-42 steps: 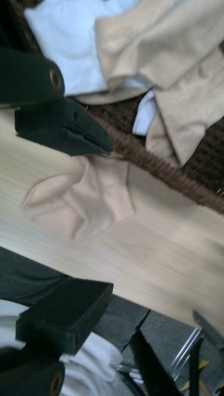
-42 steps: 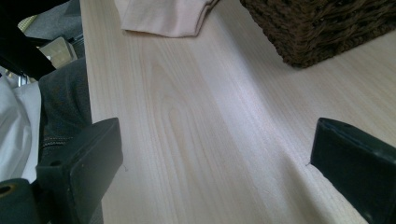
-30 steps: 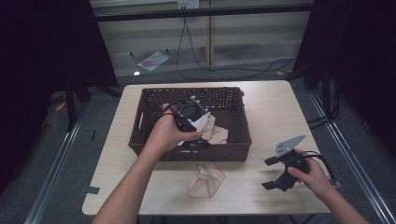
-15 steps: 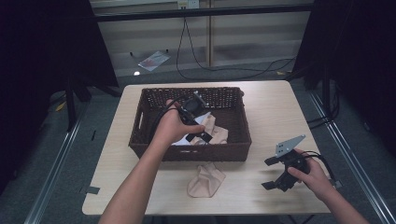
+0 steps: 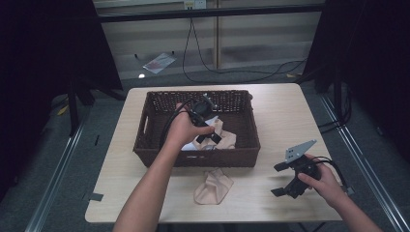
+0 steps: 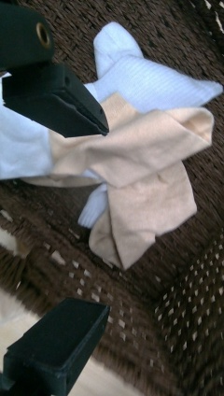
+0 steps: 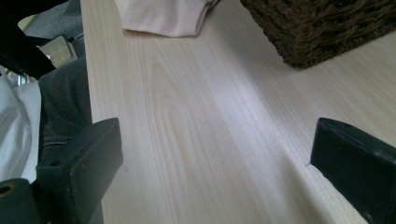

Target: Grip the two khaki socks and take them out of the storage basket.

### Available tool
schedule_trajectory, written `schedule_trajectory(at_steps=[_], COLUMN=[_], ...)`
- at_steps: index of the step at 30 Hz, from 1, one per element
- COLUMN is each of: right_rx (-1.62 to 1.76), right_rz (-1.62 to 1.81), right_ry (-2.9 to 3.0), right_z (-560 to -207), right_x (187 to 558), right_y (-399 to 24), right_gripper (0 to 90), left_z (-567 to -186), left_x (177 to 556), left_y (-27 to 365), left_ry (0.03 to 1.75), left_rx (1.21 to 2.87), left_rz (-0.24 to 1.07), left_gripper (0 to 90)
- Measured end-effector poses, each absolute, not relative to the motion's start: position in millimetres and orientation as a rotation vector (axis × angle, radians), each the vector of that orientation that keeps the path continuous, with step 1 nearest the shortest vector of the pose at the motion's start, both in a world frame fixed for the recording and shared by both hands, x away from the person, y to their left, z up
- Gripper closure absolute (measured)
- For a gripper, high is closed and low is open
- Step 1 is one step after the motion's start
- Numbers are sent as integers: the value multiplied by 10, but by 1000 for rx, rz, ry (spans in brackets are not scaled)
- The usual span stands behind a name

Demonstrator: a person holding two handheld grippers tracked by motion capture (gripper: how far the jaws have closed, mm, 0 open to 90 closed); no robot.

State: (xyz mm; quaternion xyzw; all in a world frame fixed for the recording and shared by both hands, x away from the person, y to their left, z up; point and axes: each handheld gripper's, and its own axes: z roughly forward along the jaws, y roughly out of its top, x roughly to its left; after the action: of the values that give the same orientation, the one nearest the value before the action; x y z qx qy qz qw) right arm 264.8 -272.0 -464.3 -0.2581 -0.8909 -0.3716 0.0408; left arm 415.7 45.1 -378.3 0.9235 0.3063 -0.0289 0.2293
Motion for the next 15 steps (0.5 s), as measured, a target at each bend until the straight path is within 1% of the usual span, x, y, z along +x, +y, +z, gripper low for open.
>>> schedule_trajectory(at_steps=[7, 15], right_rx=[-786, -785], right_rz=[-1141, -1143], right_ry=[-2733, -2731], right_z=[-4638, -4637], right_x=[2648, 2650], right_y=[-2726, -2726], right_gripper=[16, 16], left_z=[-3913, -4076], left_x=[4258, 4347], left_y=[438, 443], left_ry=[898, 945], left_rx=[2513, 2482], left_rz=[-59, -36], left_gripper=[127, 170])
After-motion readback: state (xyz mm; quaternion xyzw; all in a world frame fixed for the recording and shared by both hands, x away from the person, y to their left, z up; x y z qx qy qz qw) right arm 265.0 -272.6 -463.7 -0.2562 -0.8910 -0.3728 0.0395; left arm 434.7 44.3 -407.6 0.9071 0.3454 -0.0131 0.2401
